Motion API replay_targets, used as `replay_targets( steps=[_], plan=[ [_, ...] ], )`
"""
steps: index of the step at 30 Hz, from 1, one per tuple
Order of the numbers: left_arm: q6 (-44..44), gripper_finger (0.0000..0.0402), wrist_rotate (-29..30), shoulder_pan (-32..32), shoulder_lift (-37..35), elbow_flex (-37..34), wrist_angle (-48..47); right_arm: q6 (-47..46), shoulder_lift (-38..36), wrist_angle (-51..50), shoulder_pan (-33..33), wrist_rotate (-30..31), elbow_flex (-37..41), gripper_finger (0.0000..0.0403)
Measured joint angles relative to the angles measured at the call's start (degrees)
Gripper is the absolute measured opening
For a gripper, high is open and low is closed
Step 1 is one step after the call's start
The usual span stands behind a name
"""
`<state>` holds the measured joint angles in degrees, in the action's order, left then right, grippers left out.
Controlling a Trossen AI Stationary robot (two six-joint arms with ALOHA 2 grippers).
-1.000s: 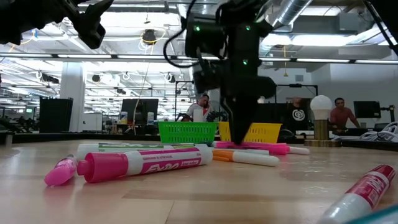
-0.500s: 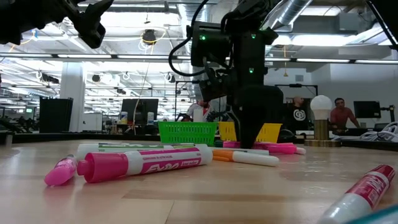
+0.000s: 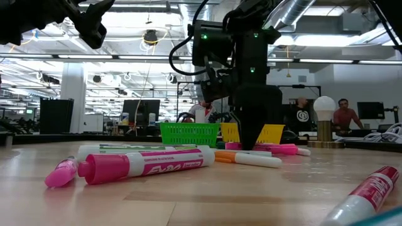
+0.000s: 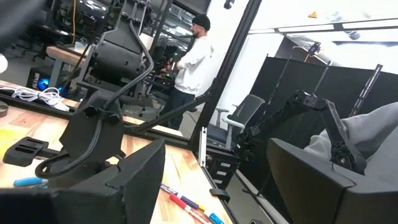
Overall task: Pick & Place Markers
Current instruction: Put the pink marker in the red bin
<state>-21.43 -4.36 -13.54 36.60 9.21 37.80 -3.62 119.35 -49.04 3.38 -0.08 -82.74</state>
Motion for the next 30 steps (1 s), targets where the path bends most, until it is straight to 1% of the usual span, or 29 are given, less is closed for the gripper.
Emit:
replay_targets(
  steps=[5, 9, 13, 16, 18, 23, 26, 28, 30],
  plan=[
    [0.0, 0.0282, 0.0, 0.0, 0.0, 0.0, 0.0, 0.0, 0.1, -1.5, 0.0, -1.8, -3.8, 0.0057],
    [-0.1, 0.0282, 0.0, 0.0, 0.0, 0.0, 0.0, 0.4, -0.6, -2.1, 0.0, -6.3, -8.0, 0.0056],
    [-1.3, 0.0282, 0.0, 0.0, 0.0, 0.0, 0.0, 1.2, -3.6, -1.0, 0.0, -11.5, -11.0, 0.0056],
    [-1.6, 0.0282, 0.0, 0.0, 0.1, 0.0, 0.0, 2.2, -6.7, 0.2, -0.8, -18.6, -11.6, 0.0056],
    [-1.7, 0.0282, 0.0, 0.0, 0.3, 0.0, 0.1, 2.2, -9.2, 1.0, -1.8, -25.1, -11.6, 0.0056],
    [-2.0, 0.0282, 0.0, 0.0, 1.0, 0.0, -0.2, 2.1, -15.2, 3.6, -4.5, -44.6, -11.7, 0.0056],
    [-2.0, 0.0282, 0.0, 0.0, 1.3, 0.0, -0.1, 1.2, -18.1, 6.8, -5.3, -56.7, -11.7, 0.0056],
    [-2.0, 0.0282, 0.0, 0.0, 1.4, 0.0, 0.0, -0.4, -19.8, 10.1, -5.7, -61.6, -11.7, 0.0056],
    [-2.0, 0.0282, 0.0, 0.0, 1.4, 0.0, 0.0, -1.6, -21.3, 12.6, -5.8, -63.6, -11.7, 0.0056]
  ],
)
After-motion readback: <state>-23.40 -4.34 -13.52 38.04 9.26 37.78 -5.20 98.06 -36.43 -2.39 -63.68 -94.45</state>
